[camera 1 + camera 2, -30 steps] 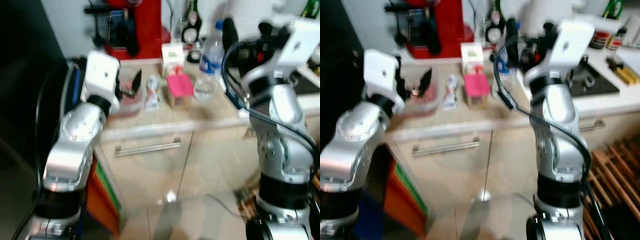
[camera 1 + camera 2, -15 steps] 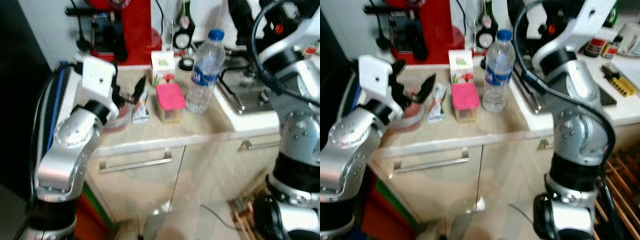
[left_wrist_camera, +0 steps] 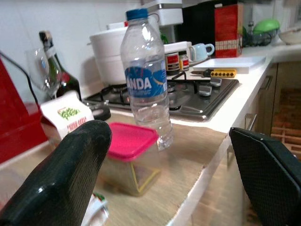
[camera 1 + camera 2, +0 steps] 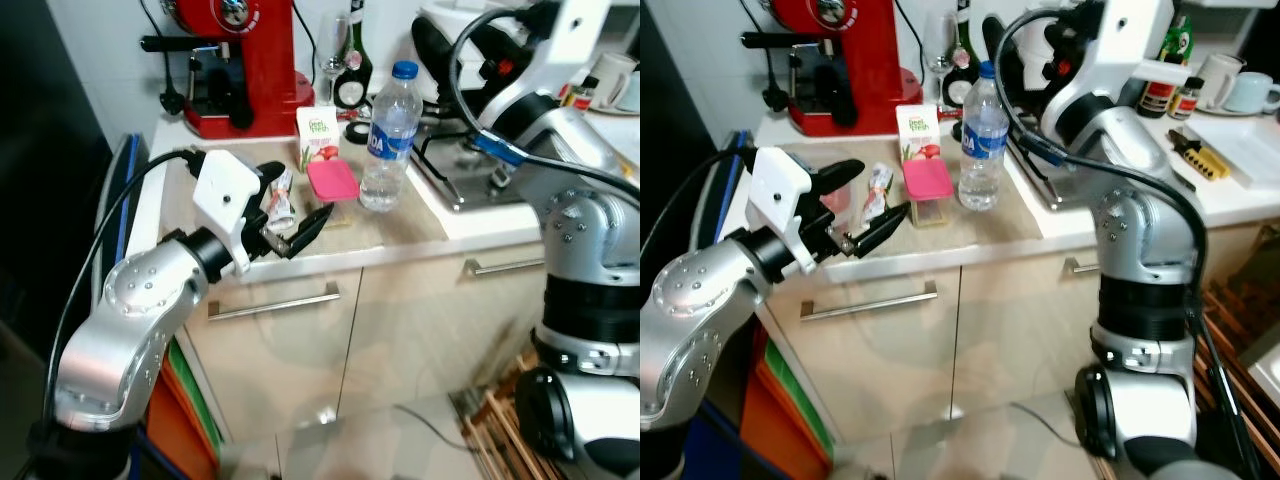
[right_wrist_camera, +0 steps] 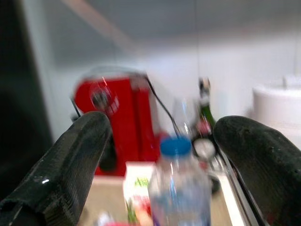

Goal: Restocking fridge

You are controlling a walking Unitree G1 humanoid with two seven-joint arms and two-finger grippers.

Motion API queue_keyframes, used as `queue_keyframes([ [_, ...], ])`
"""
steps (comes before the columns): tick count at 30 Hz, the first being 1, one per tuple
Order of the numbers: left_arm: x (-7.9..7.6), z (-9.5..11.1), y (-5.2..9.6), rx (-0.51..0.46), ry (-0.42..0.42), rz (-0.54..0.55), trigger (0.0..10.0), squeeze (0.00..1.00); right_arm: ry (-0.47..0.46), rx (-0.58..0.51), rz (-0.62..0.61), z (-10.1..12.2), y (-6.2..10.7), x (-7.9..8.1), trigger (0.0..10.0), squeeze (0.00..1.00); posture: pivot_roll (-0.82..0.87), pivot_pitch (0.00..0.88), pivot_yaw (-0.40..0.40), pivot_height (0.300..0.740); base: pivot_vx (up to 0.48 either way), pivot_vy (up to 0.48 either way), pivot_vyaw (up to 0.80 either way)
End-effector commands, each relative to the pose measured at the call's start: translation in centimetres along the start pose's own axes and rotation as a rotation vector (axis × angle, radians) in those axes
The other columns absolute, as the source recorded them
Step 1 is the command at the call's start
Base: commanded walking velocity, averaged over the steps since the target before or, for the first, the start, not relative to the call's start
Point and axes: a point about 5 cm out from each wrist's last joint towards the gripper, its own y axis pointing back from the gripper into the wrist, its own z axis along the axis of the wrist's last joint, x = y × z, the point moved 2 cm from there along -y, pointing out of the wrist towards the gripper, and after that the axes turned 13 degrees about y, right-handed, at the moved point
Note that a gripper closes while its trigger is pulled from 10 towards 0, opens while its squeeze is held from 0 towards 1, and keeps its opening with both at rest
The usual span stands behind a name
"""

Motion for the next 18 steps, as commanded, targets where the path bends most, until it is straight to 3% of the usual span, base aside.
queue_keyframes([
  [1,0.5,0.3,0.0,-0.016,-0.012,0.064,10.0,0.0,0.024,-0.044,-0.002,1.2,-0.3,0.3,10.0,1.0,0.01,0.0,-0.019,0.74,0.0,0.0,0.0],
  [2,0.5,0.3,0.0,-0.016,-0.012,0.064,10.0,0.0,0.024,-0.044,-0.002,1.2,-0.3,0.3,10.0,1.0,0.01,0.0,-0.019,0.74,0.0,0.0,0.0],
  [3,1.2,0.2,0.0,-0.039,0.006,0.158,10.0,0.0,0.036,-0.071,-0.027,1.3,0.2,0.3,10.0,1.0,0.01,0.0,-0.033,0.74,0.0,0.0,0.0],
  [5,1.5,0.0,0.2,-0.069,0.017,0.243,10.0,0.0,0.017,-0.119,-0.142,0.8,2.4,-0.5,10.0,0.0,0.01,0.0,-0.038,0.74,0.0,0.0,0.0],
  [6,1.6,-0.5,0.3,-0.059,0.016,0.278,10.0,0.0,0.026,-0.129,-0.182,0.3,3.8,-0.7,10.0,0.0,0.01,0.0,-0.038,0.74,0.0,0.0,0.0],
  [7,1.6,-0.5,0.3,-0.059,0.016,0.278,10.0,0.0,0.026,-0.129,-0.182,0.3,3.8,-0.7,10.0,0.0,0.01,0.0,-0.038,0.74,0.0,0.0,0.0],
  [8,1.5,-1.7,0.7,-0.02,-0.009,0.306,10.0,0.0,0.026,-0.126,-0.213,-0.8,6.0,-0.5,10.0,0.0,0.0,0.0,-0.032,0.74,0.0,0.0,0.0],
  [10,1.3,-2.2,0.8,-0.001,-0.026,0.306,10.0,0.0,0.017,-0.119,-0.216,-1.2,6.8,-0.3,10.0,0.0,0.0,0.0,-0.032,0.74,0.0,0.0,0.0],
  [11,0.9,-3.2,1.3,0.032,-0.045,0.299,10.0,0.0,0.018,-0.098,-0.209,-2.1,8.7,0.7,10.0,0.0,-0.01,0.0,-0.025,0.74,0.0,0.0,0.0],
  [12,0.7,-3.4,1.5,0.036,-0.038,0.296,10.0,0.0,0.029,-0.078,-0.202,-2.6,9.5,1.1,10.0,0.0,-0.02,0.0,-0.022,0.74,0.0,0.0,0.0],
  [18,0.6,-3.9,1.8,0.04,0.022,0.332,10.0,0.0,0.068,0.049,-0.209,-5.4,12.3,2.3,10.0,0.0,-0.03,0.0,-0.01,0.74,0.0,0.0,0.0],
])
